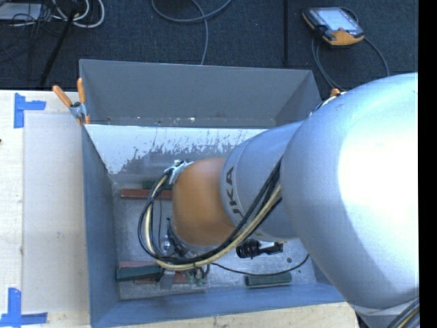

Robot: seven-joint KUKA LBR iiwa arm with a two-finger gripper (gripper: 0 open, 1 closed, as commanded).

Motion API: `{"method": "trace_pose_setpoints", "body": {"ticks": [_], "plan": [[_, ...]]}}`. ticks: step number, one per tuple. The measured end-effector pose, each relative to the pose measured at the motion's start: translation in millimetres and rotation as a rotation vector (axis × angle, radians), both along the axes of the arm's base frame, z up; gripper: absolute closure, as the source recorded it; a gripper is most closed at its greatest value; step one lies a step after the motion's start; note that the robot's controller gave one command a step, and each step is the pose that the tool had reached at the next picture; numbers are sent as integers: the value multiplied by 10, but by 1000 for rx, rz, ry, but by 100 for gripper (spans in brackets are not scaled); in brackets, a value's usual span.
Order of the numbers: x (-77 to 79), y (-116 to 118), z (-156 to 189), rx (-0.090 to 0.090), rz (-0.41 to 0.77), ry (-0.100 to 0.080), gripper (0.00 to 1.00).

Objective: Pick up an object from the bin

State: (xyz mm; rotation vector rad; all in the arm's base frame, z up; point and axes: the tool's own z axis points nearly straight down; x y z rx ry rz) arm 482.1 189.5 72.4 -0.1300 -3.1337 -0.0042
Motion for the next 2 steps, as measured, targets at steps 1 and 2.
{"method": "trace_pose_setpoints", "body": {"ticks": [1, 2], "plan": [[-15, -19, 449, -3, 45, -7, 100], [-26, 0, 1634, -3, 119, -5, 100]]}}
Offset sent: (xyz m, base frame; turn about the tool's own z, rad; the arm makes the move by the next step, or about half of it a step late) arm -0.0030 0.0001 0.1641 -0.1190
